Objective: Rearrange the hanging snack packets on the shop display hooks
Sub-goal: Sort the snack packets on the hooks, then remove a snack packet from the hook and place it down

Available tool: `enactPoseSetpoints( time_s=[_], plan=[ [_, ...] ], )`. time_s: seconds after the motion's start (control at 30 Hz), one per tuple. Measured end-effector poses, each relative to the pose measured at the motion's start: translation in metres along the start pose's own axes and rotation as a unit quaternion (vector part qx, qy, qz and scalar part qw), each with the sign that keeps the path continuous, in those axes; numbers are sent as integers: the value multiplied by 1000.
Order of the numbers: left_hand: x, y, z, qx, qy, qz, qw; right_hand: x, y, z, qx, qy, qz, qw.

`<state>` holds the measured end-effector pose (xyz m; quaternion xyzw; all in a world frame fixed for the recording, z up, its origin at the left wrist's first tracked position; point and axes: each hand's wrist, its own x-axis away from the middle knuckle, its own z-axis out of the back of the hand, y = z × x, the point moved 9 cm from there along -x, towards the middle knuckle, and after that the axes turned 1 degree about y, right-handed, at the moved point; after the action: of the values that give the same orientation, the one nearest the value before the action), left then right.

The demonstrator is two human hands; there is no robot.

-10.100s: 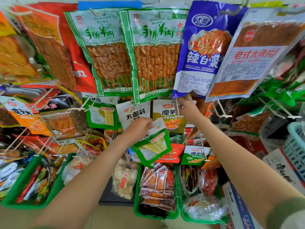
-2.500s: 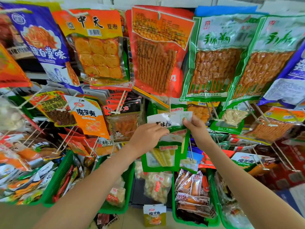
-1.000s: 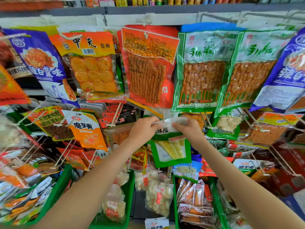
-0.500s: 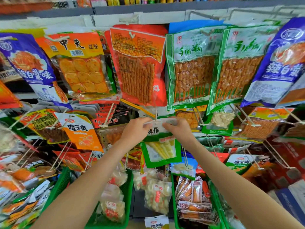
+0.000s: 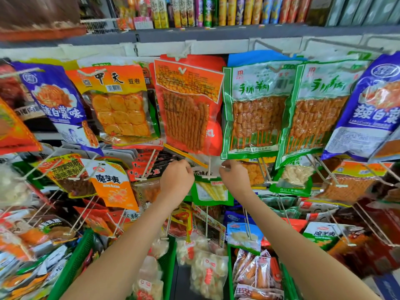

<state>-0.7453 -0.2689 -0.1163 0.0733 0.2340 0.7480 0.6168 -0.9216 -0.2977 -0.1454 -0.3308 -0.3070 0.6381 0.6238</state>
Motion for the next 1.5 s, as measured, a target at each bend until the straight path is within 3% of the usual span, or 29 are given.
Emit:
enactPoseSetpoints(
  time_s=[0.17, 0.27, 0.33, 0.47, 0.6, 0.7, 0.8, 0.97, 1.03, 1.13, 1.23, 1.4, 1.5],
  plan=[
    [5, 15, 58, 49, 133, -51, 989, 27, -47, 21, 32, 17, 85, 996],
    [4, 26, 80, 101, 168, -71, 978, 32, -87, 44, 34, 85, 135, 987],
    [4, 31, 87, 114, 167, -76, 976, 30, -112, 56, -27, 124, 161, 979],
    [2, 34, 92, 149, 148, -90, 974, 10, -135, 50, -117, 78, 137, 981],
    [4, 31, 99, 195, 149, -93, 965, -2, -142, 49, -140, 77, 122, 980],
    [3, 22, 92, 233, 106, -102, 961, 3, -139, 51, -152, 75, 114, 979],
    [-1, 4, 88, 286, 77, -57, 953, 21, -136, 54, -161, 76, 121, 977],
    [5, -13, 97, 396, 78, -9, 915, 47, -137, 67, -230, 106, 141, 957],
    [4, -17, 95, 433, 24, -8, 901, 55, -135, 77, -288, 117, 138, 941],
    [9, -15, 79, 563, -106, 16, 819, 63, -128, 79, -314, 95, 117, 937],
    [21, -2, 74, 647, -170, 14, 743, 67, -119, 73, -311, 67, 80, 945],
    [35, 12, 80, 687, -185, -3, 703, 83, -126, 86, -312, 84, 105, 941],
    [43, 17, 88, 693, -184, -17, 697, 89, -132, 90, -312, 82, 133, 937]
  ],
)
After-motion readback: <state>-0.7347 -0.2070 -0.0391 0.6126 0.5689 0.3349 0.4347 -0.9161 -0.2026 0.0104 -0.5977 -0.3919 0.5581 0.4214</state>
